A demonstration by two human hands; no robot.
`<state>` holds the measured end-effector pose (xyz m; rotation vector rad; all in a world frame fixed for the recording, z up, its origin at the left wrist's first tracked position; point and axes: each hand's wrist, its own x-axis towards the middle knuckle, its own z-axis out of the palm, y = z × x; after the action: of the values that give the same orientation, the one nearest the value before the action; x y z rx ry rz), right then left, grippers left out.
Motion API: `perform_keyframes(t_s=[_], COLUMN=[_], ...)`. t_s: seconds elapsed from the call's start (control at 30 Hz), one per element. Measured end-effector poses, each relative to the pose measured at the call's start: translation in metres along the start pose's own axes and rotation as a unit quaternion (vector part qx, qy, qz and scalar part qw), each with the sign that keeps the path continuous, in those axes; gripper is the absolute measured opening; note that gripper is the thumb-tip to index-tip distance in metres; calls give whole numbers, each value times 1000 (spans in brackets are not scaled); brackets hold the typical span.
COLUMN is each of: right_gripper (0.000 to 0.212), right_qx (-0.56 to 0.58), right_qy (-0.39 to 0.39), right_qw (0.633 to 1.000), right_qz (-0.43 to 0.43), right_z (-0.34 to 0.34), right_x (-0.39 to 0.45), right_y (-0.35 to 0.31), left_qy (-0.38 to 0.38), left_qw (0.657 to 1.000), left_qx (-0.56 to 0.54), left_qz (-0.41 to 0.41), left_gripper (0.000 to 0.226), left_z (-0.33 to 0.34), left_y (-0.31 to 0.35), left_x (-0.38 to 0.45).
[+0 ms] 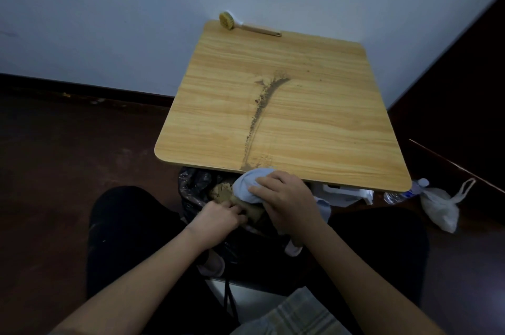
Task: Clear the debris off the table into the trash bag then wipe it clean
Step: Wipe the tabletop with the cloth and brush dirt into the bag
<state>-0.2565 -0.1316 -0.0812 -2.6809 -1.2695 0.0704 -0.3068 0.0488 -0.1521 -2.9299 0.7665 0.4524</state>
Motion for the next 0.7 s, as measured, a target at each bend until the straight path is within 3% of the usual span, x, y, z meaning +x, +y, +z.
perform_keyframes(t_s=[0.07,0.1,0.23,0.37,0.7], right_gripper=[37,38,23,36,30], right_qx=[-32,-26,21,-38,113], right_qy=[-111,-128,-13,-108,49], right_qw=[993,991,1000,993,988], right_qz=[36,31,17,41,90], right_z=[18,19,13,13,-48], right_x=[-1,-2,7,13,20], right_y=[6,4,-1,3,19], left_qy=[0,-3,-15,-18,-2], left_qw=[1000,1000,1000,1000,1000], left_qx=[-1,1,3,3,-15], left_qz=[7,10,8,16,-2], left_gripper=[33,32,33,34,32], left_z=[0,0,2,2,-1], left_y=[1,2,3,4,-3], left_x=[-1,-1,-3,-3,-1])
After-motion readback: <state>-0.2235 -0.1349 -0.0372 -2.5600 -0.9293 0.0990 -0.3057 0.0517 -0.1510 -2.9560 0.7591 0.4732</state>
